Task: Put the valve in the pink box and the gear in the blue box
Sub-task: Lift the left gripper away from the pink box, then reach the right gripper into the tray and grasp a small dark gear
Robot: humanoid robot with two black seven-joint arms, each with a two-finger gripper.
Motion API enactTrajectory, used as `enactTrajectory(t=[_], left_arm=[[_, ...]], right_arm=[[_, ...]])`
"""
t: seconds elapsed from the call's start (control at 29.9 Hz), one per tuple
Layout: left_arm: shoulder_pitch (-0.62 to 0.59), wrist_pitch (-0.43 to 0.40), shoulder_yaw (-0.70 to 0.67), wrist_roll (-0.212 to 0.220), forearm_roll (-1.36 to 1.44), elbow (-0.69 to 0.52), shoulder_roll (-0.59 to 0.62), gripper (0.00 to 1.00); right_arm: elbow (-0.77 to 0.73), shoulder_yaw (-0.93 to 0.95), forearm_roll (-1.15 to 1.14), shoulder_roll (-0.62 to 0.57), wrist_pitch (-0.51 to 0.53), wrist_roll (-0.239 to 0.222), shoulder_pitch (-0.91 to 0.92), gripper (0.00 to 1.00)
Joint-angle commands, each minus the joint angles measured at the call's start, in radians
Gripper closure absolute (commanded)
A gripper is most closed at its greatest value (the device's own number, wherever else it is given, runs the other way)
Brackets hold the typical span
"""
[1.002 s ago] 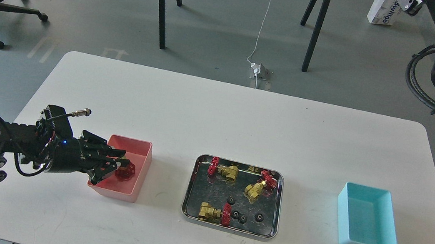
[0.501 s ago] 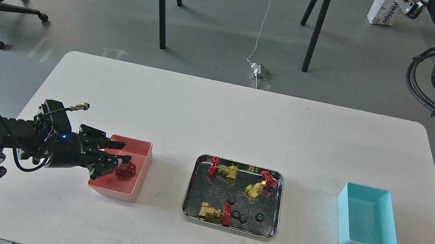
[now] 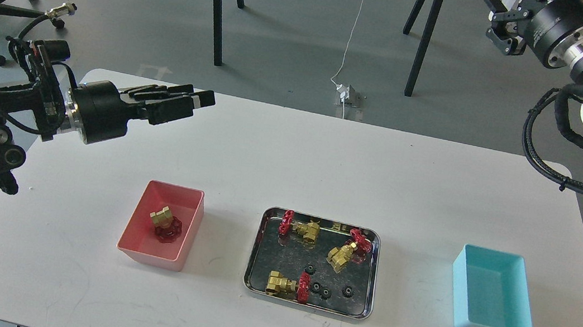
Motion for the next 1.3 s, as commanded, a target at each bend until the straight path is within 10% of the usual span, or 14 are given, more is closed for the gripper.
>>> enactTrajectory(t=[0.0,0.37,0.77,1.0,1.27], left_arm=[[0.014,-0.091,-0.137,0.0,-0.269,-0.057,-0.054,0.24],[0.196,-0.504,-0.636,0.0,-0.895,-0.048,-0.286,0.16],[0.276,-0.518,-0.669,0.0,-0.898,-0.037,-0.339,0.16],[0.284,-0.515,-0.669,0.0,-0.9,-0.043,-0.367,0.16],[0.293,-0.516,-0.669,0.0,-0.897,-0.046,-0.393,0.16]], right_arm=[[0.115,-0.18,-0.215,-0.065,0.003,-0.001,0.04,0.01],[0.539,-0.786,-0.637,-0.133,0.087,-0.002,0.378,0.01],[0.646,-1.026,-0.87,0.071,0.315,-0.001,0.56,0.03],[0.62,-1.121,-0.91,0.201,0.273,-0.004,0.537,0.37],[0.499,-1.14,-0.909,0.312,0.227,-0.015,0.464,0.47]])
